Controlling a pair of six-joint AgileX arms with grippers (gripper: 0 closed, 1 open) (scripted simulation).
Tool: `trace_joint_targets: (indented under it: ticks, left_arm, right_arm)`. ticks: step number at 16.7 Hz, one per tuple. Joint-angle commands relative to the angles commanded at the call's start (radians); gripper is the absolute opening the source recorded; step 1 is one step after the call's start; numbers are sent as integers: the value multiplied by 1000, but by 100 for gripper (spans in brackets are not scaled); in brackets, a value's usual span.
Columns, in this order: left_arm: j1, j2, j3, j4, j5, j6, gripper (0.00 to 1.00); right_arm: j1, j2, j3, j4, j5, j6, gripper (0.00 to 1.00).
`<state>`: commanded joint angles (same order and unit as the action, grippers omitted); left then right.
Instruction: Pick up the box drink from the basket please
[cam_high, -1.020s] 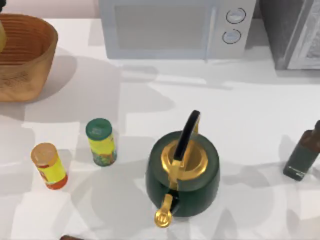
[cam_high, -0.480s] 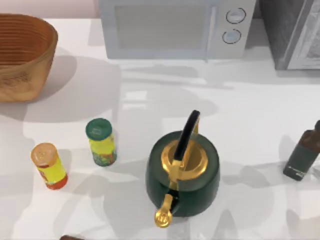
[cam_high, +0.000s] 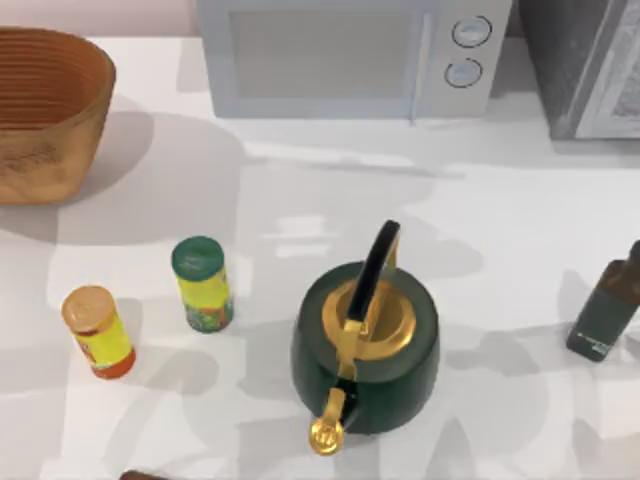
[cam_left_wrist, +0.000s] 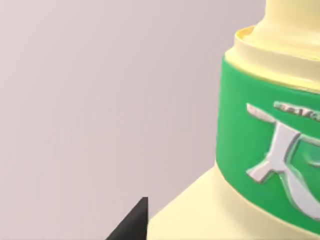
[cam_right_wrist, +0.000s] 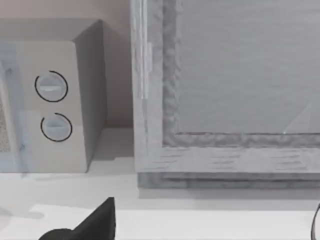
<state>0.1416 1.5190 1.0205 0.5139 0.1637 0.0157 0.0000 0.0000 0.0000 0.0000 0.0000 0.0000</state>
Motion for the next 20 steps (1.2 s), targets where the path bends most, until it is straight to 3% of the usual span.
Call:
trace_joint_targets:
  ticks: [14, 20]
  left_arm:
    - [-105, -1183, -777, -390, -122, -9, 0]
    - [-139, -1495, -1002, -504, -160, -15, 0]
  right_arm:
    - [0, 0, 0, 0, 0, 0, 100]
    - [0, 0, 0, 0, 0, 0, 100]
